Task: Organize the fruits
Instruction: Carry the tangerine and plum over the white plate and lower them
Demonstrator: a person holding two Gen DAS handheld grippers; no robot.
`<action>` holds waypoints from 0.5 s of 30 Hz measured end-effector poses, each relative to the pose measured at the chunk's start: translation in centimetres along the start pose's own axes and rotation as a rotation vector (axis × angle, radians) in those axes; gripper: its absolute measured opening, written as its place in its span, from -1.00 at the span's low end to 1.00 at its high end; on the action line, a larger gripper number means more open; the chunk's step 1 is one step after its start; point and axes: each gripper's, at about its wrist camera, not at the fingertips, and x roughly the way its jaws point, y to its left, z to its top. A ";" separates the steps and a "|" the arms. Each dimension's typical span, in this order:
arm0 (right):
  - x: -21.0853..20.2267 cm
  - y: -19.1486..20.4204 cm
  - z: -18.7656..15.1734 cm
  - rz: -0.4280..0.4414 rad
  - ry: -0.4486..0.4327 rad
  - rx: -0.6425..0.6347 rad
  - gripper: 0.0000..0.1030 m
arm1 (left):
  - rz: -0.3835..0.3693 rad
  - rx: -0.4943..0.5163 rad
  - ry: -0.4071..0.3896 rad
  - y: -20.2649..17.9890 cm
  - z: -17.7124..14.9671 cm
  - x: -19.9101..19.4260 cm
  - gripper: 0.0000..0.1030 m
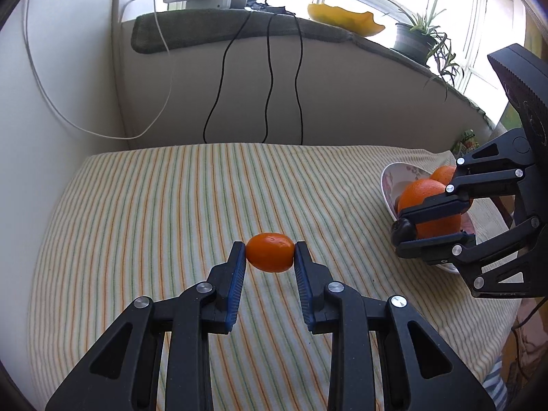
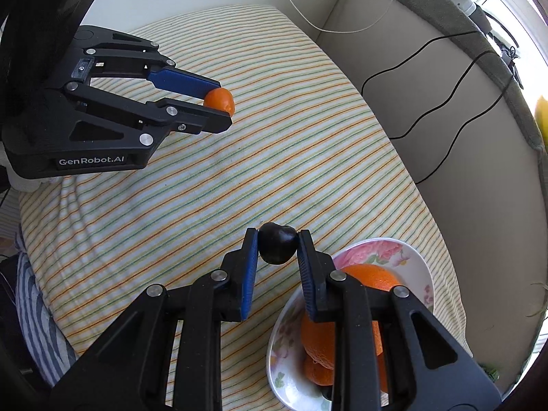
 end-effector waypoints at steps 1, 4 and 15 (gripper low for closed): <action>-0.5 -0.2 -0.1 0.000 -0.013 0.010 -0.53 | -0.003 0.006 -0.006 -0.5 0.2 -0.2 -0.48; -2.1 -1.2 -0.4 -0.003 -0.050 0.041 -0.53 | -0.015 0.024 -0.025 -1.7 0.4 -1.2 -0.48; -6.8 -6.1 -4.5 -0.016 -0.151 0.200 -0.54 | -0.108 0.114 -0.040 -8.1 1.6 -1.6 -0.48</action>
